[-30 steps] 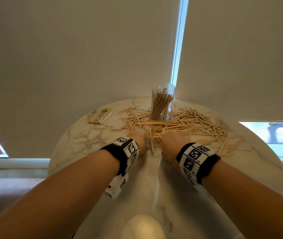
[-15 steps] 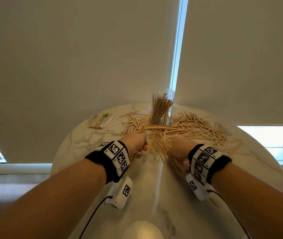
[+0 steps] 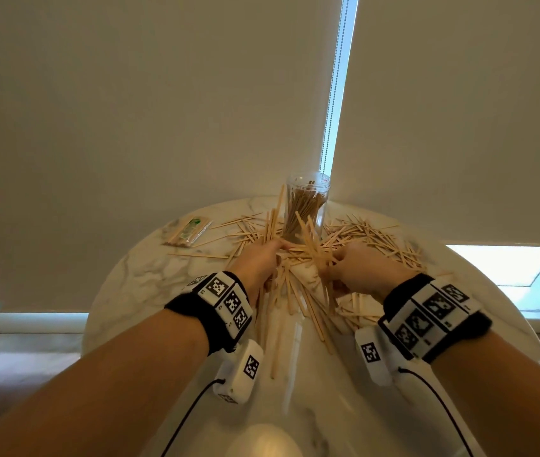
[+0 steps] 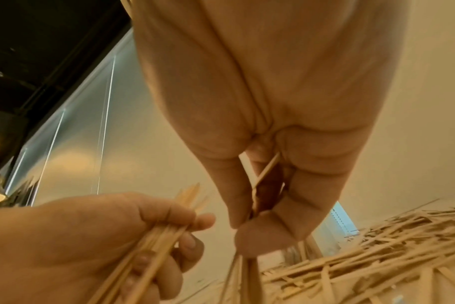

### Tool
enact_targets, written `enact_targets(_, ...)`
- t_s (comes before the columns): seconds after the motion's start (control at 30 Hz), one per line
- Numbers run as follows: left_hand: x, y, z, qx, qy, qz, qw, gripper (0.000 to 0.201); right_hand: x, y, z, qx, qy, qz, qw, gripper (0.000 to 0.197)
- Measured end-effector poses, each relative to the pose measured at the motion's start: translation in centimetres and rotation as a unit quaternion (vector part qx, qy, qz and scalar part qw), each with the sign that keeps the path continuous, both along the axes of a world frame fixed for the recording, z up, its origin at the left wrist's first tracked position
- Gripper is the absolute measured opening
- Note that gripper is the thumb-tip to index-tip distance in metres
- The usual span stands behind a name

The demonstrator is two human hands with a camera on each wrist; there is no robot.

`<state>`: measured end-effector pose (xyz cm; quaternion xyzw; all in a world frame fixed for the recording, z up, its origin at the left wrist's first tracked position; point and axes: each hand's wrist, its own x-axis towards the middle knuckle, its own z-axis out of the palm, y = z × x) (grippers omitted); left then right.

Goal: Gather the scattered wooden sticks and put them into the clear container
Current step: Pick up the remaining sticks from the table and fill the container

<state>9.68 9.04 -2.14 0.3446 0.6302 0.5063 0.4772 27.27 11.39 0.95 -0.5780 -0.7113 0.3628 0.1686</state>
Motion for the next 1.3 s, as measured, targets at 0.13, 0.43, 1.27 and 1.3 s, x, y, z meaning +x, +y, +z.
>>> enact_targets(0.13, 0.6, -0.4, 0.4, -0.001, -0.047, -0.020, 0.999, 0.027, -0.6, -0.1, 0.8, 0.034, 0.089, -0.012, 0.995, 0.014)
enact_targets(0.43, 1.9, -0.1, 0.3, 0.080, 0.009, -0.080, 0.993, 0.036, -3.9, -1.6, 0.8, 0.098, -0.031, 0.081, 0.991, 0.019)
enact_targets(1.27, -1.1, 0.6, 3.8, 0.296, -0.200, 0.107, 0.928, 0.027, -3.4, -3.1, 0.0, 0.099, -0.134, 0.118, 0.979, 0.021)
enact_targets(1.3, -1.7, 0.8, 4.0, 0.295, -0.189, 0.130, 0.927, 0.028, -3.1, -2.9, 0.1, 0.101, -0.161, 0.114, 0.975, 0.019)
